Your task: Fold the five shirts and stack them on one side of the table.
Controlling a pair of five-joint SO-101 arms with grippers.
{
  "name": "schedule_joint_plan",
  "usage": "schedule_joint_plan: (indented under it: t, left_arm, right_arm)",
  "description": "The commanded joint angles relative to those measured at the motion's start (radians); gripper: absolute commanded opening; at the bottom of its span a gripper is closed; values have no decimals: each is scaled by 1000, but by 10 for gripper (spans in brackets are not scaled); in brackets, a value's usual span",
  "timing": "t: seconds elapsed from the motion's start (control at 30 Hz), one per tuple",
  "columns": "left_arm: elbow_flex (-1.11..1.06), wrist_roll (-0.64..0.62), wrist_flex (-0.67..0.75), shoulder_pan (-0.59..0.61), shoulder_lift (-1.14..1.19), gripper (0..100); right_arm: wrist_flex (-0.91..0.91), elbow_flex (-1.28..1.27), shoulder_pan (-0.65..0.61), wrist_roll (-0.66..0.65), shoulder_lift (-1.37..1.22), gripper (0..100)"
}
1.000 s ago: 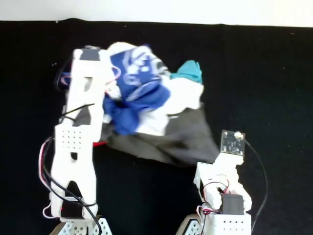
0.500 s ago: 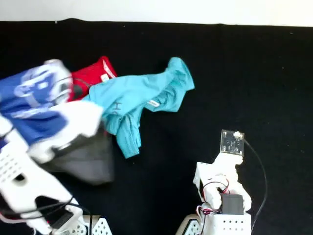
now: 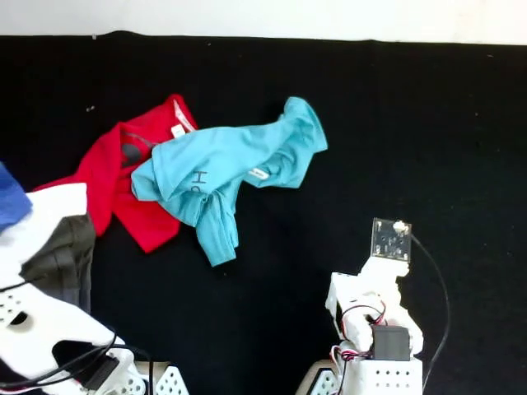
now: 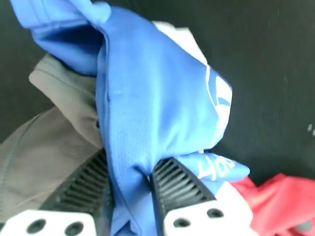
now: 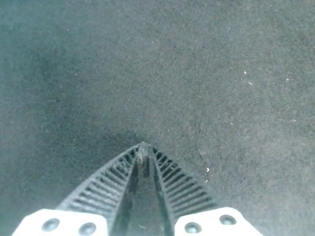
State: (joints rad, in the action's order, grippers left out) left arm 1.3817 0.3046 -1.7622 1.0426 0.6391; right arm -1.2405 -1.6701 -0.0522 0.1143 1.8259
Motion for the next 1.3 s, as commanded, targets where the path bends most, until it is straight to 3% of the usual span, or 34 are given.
schedule_joint_plan:
  t: [0.0,0.3,0.6,0.73,1.03,1.27]
  left_arm:
    - [-122,6,0,-73,-77,10]
    - [-263,-2,-6,-203,-105,290]
    - [-404,-2,-2,-585,-168,295]
    - [-446,-64,64,-705,-119,299]
    - [-447,-97,262,-748,194,298]
    - [-446,-94,368,-679,323,295]
  right_arm:
    - [-5,-139,-10,-11,7,12]
    - [-5,-139,-10,-11,7,12]
    - [-5,-139,-10,-11,7,12]
    - [-5,-139,-10,-11,7,12]
    - [-5,-139,-10,-11,7,12]
    - [-5,-139,-10,-11,7,12]
